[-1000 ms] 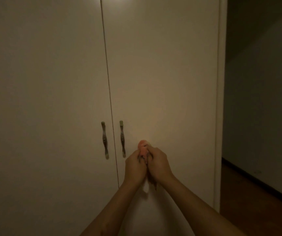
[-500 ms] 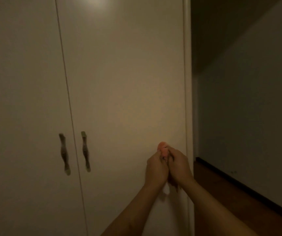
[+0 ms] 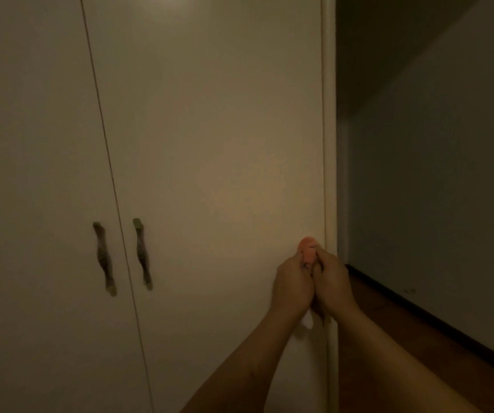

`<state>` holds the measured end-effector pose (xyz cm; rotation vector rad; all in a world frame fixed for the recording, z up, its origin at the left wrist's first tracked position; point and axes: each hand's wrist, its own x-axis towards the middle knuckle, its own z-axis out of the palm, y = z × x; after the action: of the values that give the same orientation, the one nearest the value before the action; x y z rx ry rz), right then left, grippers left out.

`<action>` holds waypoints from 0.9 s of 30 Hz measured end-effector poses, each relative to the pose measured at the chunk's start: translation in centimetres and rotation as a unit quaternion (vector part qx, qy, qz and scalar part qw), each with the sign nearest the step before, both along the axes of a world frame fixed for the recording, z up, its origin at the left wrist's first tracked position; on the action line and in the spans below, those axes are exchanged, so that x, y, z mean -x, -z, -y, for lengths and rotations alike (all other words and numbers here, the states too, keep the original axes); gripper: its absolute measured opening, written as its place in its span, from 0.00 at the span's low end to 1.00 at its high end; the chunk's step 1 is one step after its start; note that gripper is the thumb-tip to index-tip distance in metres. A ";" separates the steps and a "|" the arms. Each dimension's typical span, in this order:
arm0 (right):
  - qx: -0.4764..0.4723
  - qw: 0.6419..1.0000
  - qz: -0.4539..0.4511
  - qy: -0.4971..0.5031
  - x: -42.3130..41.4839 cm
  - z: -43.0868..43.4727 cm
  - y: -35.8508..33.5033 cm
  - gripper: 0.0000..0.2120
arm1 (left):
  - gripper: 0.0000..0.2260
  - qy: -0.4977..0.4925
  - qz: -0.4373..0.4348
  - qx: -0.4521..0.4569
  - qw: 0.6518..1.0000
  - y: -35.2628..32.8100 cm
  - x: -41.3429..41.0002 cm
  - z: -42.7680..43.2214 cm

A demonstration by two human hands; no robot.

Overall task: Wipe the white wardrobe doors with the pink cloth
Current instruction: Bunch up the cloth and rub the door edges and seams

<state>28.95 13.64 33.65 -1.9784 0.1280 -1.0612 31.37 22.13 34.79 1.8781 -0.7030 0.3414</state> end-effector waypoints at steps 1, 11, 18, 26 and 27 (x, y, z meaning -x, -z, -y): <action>0.005 1.000 0.001 -0.002 -0.1 -0.9 0.4 0.10 | 0.15 -0.002 -0.001 0.001 1.000 0.3 0.0 -0.9; 0.025 0.999 -0.006 -0.021 -2.3 -10.8 3.4 0.12 | 0.14 -0.034 0.004 0.035 0.999 2.4 0.4 -11.5; 0.034 0.996 -0.026 -0.081 -2.7 -18.3 4.2 0.16 | 0.10 -0.092 -0.011 0.047 0.995 3.6 0.4 -18.8; 0.029 0.986 -0.063 -0.154 -3.0 -27.3 4.7 0.17 | 0.11 -0.166 0.020 0.027 0.986 4.0 0.4 -27.5; 0.024 0.985 -0.062 -0.160 -2.9 -27.9 4.6 0.17 | 0.11 -0.171 0.021 0.022 0.985 4.1 0.2 -28.0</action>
<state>31.82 41.54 29.00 -2.0240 -0.1467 -0.7413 31.16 50.17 30.68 1.9540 -0.3931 0.6120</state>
